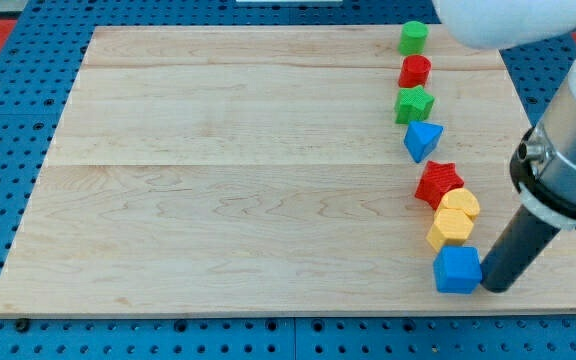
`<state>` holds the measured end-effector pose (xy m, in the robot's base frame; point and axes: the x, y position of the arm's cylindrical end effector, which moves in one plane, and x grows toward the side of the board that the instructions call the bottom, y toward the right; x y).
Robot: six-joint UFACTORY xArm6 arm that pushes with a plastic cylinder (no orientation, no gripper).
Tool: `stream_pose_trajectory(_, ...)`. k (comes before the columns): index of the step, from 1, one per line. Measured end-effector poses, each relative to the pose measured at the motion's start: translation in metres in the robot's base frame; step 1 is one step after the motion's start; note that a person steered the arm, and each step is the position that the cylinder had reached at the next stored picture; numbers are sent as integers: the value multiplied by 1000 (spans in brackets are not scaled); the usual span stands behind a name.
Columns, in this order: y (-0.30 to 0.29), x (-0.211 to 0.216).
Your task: Place your arm right to the yellow blocks
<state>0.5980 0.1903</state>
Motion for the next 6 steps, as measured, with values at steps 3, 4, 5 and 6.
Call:
stream_pose_trajectory(3,47,-47)
stream_pose_trajectory(4,47,-68)
stream_pose_trajectory(5,24,-69)
stream_pose_trajectory(6,17,-70)
